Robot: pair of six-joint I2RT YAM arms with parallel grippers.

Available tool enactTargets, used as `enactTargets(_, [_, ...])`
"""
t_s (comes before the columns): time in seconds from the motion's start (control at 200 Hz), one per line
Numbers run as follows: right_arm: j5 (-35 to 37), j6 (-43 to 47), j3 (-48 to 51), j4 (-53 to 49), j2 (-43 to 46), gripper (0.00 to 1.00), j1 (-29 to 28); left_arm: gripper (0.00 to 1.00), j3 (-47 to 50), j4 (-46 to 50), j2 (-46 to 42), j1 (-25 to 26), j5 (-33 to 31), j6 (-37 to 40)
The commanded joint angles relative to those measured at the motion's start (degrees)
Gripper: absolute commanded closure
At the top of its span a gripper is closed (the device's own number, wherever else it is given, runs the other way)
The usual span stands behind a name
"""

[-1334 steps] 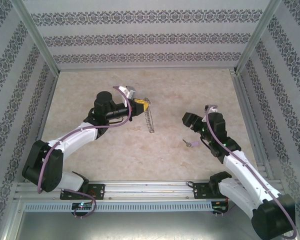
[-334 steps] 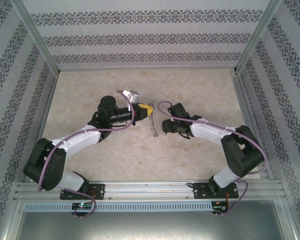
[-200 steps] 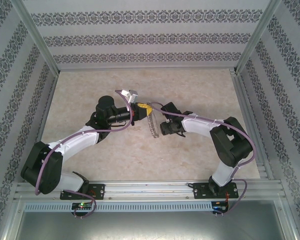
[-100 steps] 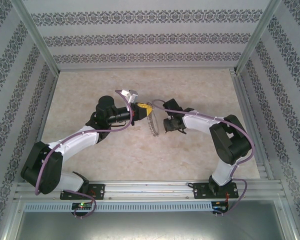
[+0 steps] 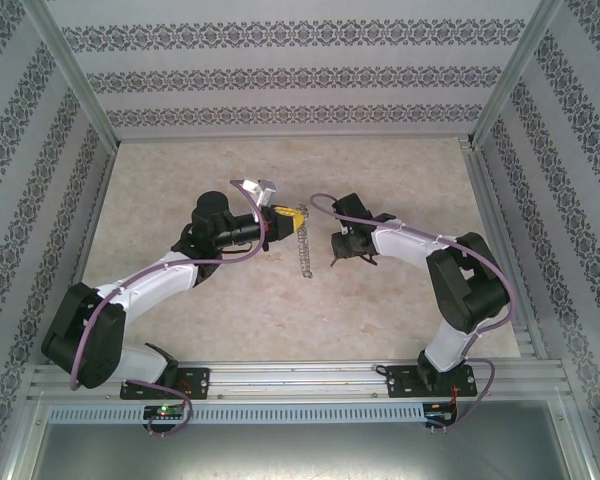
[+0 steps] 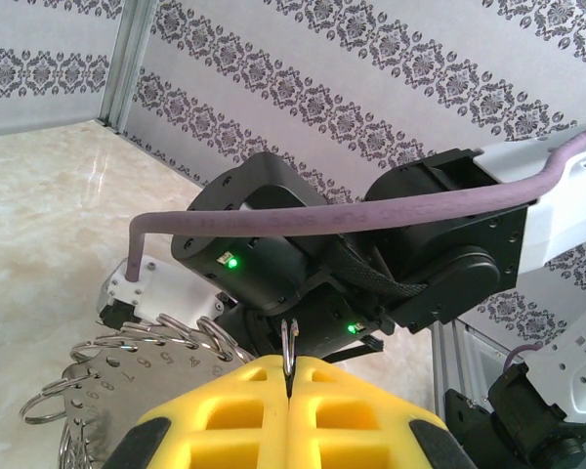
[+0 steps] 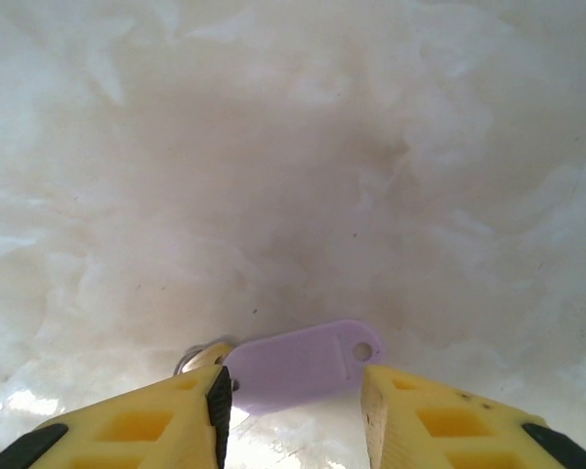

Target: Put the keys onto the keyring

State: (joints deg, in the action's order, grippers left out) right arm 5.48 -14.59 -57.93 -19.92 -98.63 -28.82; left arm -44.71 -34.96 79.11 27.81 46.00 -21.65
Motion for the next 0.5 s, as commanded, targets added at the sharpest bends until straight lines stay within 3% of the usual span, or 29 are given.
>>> enactTargets(0.0, [-1.07,1.64,1.16,0.03,0.68,0.58,-1.37,1.0,-0.92,-2.22,-1.94,0.93,0.05,0.38])
enactTargets(0.425, [0.28,4.01,-1.83,-1.87,-4.0,0.6,-2.47,1.0,-1.52,-0.72,-2.93,0.96,-0.18,0.83])
enactTargets(0.495, [0.89,4.06,-2.0,-1.89,-4.53,0.64,-2.43,1.0,-1.65,-0.72,-2.84,0.89,-0.2,0.81])
